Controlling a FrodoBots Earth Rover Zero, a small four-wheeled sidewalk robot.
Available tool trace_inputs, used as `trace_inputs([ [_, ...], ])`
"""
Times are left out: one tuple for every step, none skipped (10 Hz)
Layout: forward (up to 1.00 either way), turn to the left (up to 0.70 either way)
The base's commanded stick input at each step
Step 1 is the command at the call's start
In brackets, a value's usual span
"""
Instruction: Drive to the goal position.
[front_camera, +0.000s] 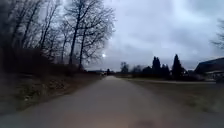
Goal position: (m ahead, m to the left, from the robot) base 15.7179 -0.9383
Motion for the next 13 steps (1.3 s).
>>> trace_inputs([
  [1.00, 0.04],
  [1.00, 0.04],
  [1.00, 0.04],
  [1.00, 0.04],
  [1.00, 0.04],
  [1.00, 0.04],
  [1.00, 0.04],
  [1.00, 0.04],
  [1.00, 0.04],
  [1.00, 0.04],
  [1.00, 0.04],
  [1.00, 0.04],
  [1.00, 0.04],
])
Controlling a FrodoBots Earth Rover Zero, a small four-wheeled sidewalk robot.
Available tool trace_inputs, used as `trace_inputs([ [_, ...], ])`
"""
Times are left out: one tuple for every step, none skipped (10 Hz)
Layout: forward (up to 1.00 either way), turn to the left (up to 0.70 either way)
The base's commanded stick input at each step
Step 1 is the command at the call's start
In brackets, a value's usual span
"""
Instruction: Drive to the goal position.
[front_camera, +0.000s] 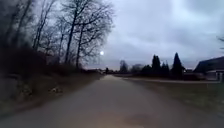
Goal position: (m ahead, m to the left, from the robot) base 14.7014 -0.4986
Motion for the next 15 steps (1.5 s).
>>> trace_inputs([
  [1.00, 0.04],
  [1.00, 0.04],
  [1.00, 0.04],
  [1.00, 0.04],
  [1.00, 0.04],
  [1.00, 0.04],
  [1.00, 0.04],
  [1.00, 0.04],
  [1.00, 0.04],
  [1.00, 0.04],
  [1.00, 0.04],
  [1.00, 0.04],
  [1.00, 0.04],
  [1.00, 0.04],
  [1.00, 0.04],
])
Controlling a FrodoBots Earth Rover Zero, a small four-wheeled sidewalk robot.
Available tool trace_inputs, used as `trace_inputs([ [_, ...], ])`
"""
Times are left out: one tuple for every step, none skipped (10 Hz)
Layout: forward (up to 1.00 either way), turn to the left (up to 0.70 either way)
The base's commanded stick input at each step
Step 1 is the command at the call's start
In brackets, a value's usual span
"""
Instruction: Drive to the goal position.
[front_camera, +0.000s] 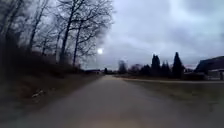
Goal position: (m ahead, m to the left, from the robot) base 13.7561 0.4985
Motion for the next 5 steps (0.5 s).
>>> trace_inputs([
  [1.00, 0.04],
  [1.00, 0.04],
  [1.00, 0.04],
  [1.00, 0.04],
  [1.00, 0.04],
])
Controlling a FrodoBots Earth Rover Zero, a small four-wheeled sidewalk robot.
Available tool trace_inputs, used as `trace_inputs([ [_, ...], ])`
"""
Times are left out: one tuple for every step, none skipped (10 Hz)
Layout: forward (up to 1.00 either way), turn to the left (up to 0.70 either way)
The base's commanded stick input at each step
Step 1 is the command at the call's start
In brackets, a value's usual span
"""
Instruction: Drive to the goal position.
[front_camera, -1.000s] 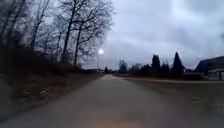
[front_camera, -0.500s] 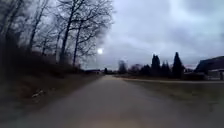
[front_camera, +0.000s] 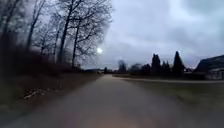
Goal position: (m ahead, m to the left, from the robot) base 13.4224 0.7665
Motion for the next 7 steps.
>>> trace_inputs([
  [1.00, 0.04],
  [1.00, 0.04],
  [1.00, 0.04],
  [1.00, 0.04],
  [1.00, 0.04],
  [1.00, 0.04],
  [1.00, 0.04],
])
